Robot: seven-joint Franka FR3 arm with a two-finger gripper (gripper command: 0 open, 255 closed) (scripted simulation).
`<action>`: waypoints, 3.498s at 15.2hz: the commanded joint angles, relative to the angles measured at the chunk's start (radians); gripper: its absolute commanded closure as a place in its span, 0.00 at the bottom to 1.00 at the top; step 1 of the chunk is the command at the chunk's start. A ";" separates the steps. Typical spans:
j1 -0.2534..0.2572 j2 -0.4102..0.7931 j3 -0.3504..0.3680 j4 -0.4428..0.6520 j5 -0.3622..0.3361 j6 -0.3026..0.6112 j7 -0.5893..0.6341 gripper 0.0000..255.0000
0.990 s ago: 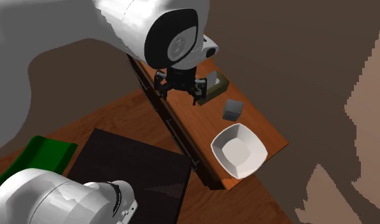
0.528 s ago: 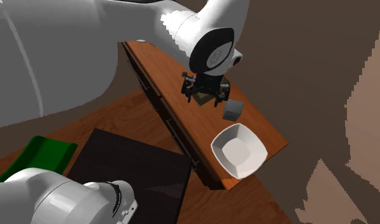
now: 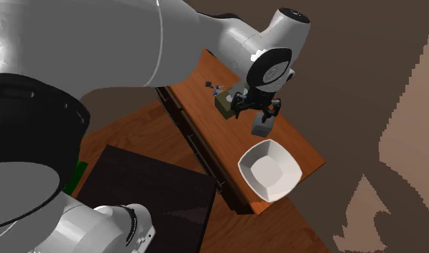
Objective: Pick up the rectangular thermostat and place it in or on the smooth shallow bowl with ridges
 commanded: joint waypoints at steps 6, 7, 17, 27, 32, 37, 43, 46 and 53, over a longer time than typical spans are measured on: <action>-0.113 0.305 0.030 0.284 0.107 -0.024 -0.131 0.00; -0.127 0.341 0.035 0.322 0.116 -0.031 -0.141 0.00; -0.132 0.372 0.046 0.263 0.132 0.058 -0.152 0.00; -0.133 0.373 0.046 0.264 0.132 0.057 -0.152 1.00; -0.132 0.372 0.046 0.263 0.132 0.058 -0.152 1.00; -0.125 0.332 0.035 0.272 0.116 0.011 -0.146 1.00; -0.117 0.289 0.023 0.292 0.098 -0.050 -0.139 1.00; -0.114 0.269 0.018 0.305 0.090 -0.081 -0.136 1.00; -0.108 0.229 0.008 0.344 0.072 -0.156 -0.131 1.00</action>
